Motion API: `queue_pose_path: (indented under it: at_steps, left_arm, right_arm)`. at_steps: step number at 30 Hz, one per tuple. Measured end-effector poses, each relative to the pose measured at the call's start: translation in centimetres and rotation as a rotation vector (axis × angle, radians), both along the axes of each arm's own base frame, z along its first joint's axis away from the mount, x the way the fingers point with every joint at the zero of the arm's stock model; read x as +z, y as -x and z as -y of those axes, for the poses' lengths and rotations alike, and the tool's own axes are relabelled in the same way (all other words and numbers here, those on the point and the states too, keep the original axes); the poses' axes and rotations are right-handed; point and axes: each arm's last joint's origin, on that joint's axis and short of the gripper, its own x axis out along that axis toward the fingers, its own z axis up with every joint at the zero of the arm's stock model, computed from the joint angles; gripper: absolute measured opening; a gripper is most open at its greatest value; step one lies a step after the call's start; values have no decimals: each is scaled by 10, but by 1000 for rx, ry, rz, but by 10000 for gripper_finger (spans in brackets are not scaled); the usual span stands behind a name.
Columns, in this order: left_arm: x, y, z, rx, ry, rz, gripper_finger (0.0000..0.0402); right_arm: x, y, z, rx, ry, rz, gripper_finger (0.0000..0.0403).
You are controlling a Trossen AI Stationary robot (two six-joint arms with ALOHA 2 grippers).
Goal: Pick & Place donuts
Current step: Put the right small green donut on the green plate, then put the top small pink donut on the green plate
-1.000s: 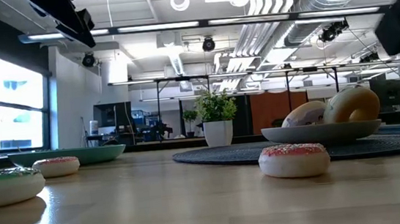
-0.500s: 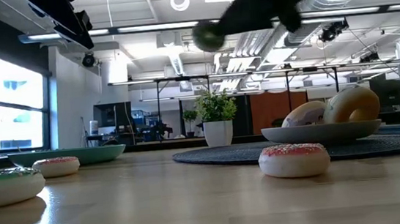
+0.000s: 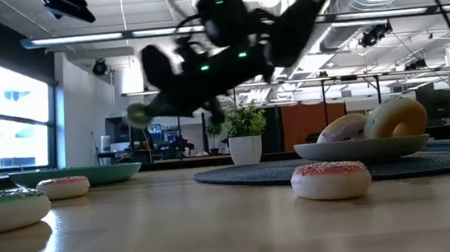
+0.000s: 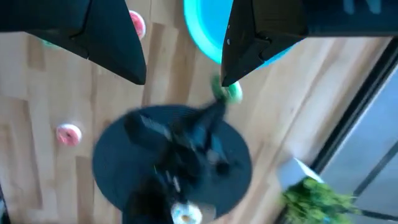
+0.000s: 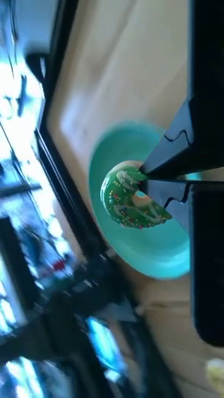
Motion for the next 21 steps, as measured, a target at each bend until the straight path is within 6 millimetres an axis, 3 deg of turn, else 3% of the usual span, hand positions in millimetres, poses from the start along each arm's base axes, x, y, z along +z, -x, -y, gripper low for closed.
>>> queue_pose_path:
  at_steps: [4,9,14,21]
  left_arm:
    - [-5,18,-1,40,28,-8,206]
    - [-12,29,-2,70,63,-8,206]
    - [-21,32,-2,73,60,-31,206]
    - [-29,30,-1,80,92,-52,206]
  right_arm:
    - [0,-36,5,30,42,-115,6]
    - [-4,-62,14,64,147,-283,11]
    - [-6,-71,19,86,169,-297,47]
    - [-7,-70,24,132,231,-327,108]
